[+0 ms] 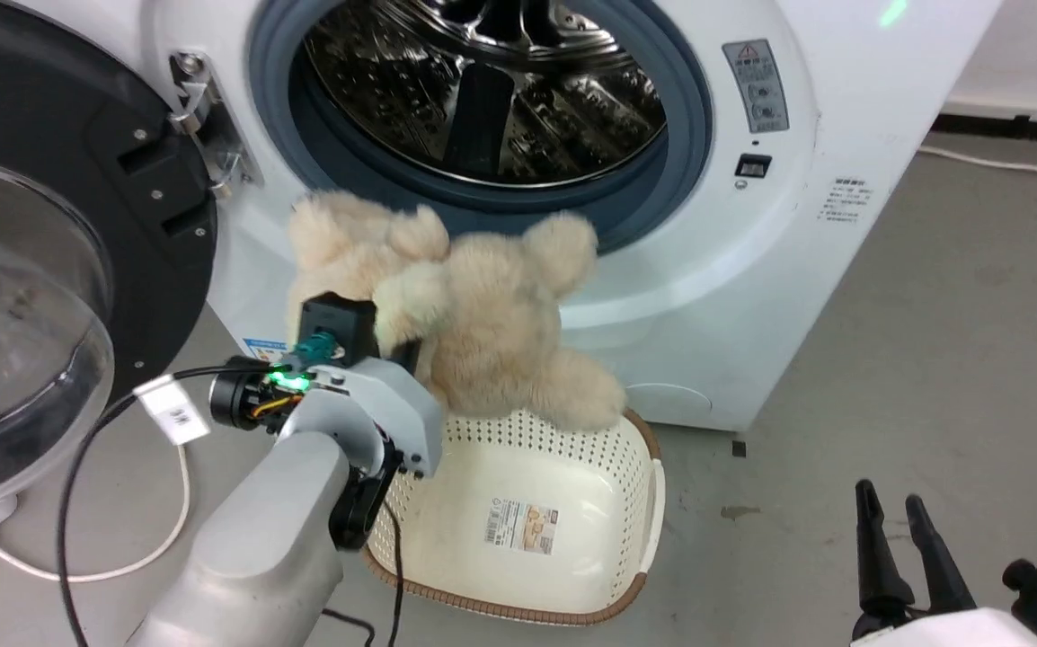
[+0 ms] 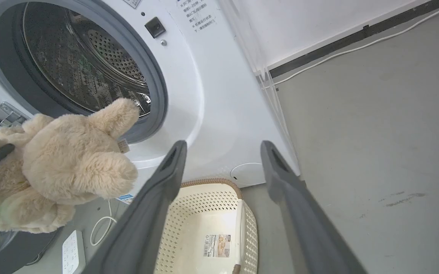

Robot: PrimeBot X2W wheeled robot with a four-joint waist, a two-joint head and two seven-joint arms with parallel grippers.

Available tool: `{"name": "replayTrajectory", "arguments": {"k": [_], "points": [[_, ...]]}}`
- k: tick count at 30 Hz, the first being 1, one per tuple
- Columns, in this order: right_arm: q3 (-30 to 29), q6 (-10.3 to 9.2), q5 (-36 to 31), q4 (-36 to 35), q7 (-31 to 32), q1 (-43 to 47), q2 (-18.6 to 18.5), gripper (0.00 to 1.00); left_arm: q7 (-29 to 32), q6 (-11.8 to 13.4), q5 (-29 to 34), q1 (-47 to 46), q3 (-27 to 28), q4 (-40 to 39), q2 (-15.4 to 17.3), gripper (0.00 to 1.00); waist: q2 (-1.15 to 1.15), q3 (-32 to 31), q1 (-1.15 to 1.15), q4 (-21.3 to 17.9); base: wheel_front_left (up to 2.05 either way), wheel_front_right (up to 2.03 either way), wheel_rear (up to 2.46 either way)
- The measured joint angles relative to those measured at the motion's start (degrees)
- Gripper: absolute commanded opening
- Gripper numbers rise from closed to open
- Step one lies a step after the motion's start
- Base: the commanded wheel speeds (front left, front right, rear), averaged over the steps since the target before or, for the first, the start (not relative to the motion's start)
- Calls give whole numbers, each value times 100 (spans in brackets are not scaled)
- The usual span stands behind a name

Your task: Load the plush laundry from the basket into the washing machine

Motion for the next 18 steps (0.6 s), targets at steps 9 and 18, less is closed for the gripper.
{"name": "replayTrajectory", "arguments": {"k": [9, 18], "points": [[-3, 0, -63, -40, 1, 4, 0, 100, -514, 290, -176, -28, 548, -463, -80, 0, 0, 171, 1, -206, 0, 0, 0], [1, 0, -100, -198, 0, -268, 0, 100, -578, 292, -131, -688, 1128, -511, -57, 0, 0, 740, 2, -515, 0, 0, 0]]}}
